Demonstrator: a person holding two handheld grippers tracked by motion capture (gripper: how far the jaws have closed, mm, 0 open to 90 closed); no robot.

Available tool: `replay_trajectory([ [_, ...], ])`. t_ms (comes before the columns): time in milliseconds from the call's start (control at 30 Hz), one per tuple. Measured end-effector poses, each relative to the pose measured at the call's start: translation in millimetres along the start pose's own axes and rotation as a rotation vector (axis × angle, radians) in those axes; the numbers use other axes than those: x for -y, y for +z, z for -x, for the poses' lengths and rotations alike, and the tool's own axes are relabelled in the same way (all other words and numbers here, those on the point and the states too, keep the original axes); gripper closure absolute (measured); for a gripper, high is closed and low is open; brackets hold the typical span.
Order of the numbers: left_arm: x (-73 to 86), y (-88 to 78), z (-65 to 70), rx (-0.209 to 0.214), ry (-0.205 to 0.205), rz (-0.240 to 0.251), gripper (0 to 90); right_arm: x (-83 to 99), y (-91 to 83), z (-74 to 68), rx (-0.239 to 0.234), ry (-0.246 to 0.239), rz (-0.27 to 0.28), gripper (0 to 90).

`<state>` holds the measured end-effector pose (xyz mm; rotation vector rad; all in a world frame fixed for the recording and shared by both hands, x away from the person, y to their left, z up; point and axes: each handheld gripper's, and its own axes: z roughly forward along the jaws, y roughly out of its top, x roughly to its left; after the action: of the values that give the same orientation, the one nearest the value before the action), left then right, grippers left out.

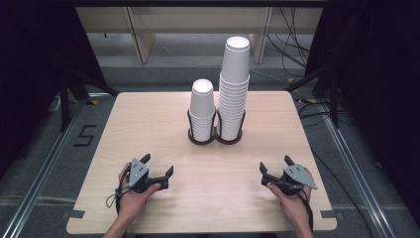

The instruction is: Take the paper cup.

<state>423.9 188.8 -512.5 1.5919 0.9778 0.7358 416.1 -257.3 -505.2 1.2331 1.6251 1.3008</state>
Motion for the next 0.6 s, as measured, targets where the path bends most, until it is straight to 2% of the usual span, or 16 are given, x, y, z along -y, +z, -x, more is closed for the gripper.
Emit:
replay_trajectory([
  [100,-1.0,2.2,1.0,0.01,0.006,-0.013,2.4,0.2,-1.6,-0.8,0.018,0.01,0.002,8.2],
  [167,-1.3,3.7,1.3,0.015,-0.001,-0.012,1.8,0.3,-0.9,-0.9,0.015,0.008,0.008,8.3],
  [200,-1.3,3.9,1.2,0.021,-0.001,-0.01,1.1,-0.3,-0.4,0.3,-0.009,-0.001,-0.002,8.3],
  [233,-1.3,3.5,0.8,0.027,-0.004,-0.008,0.6,-0.1,-0.2,-1.1,0.016,-0.012,-0.001,8.3],
  [267,-1.3,3.1,0.0,0.032,-0.009,-0.012,0.1,-0.1,1.6,-1.6,0.002,-0.011,-0.003,8.3],
  [333,-1.3,3.2,-0.9,0.038,-0.019,-0.013,0.0,0.1,2.0,-2.8,0.007,-0.007,0.001,8.3],
  [367,-1.0,4.5,-2.4,0.051,-0.033,-0.009,0.0,-0.3,2.4,-2.5,-0.002,-0.03,-0.004,8.5],
  [433,-3.2,4.0,-2.3,0.048,-0.042,-0.02,0.0,-0.7,2.6,-2.2,0.001,-0.038,-0.013,8.5],
  [500,-9.0,3.1,-1.0,0.059,-0.033,-0.016,0.0,-1.2,2.6,-1.6,0.017,-0.054,-0.017,8.5],
  [533,-9.0,3.1,-1.0,0.059,-0.033,-0.016,0.0,-1.2,2.6,-1.6,0.017,-0.054,-0.017,8.5],
  [567,-15.9,3.2,1.7,0.073,-0.022,-0.005,0.0,-1.4,2.8,-2.5,-0.003,-0.019,-0.03,8.5],
  [600,-19.3,3.6,3.6,0.087,-0.022,0.006,0.0,-1.5,3.1,-1.7,-0.007,-0.017,-0.027,8.5],
])
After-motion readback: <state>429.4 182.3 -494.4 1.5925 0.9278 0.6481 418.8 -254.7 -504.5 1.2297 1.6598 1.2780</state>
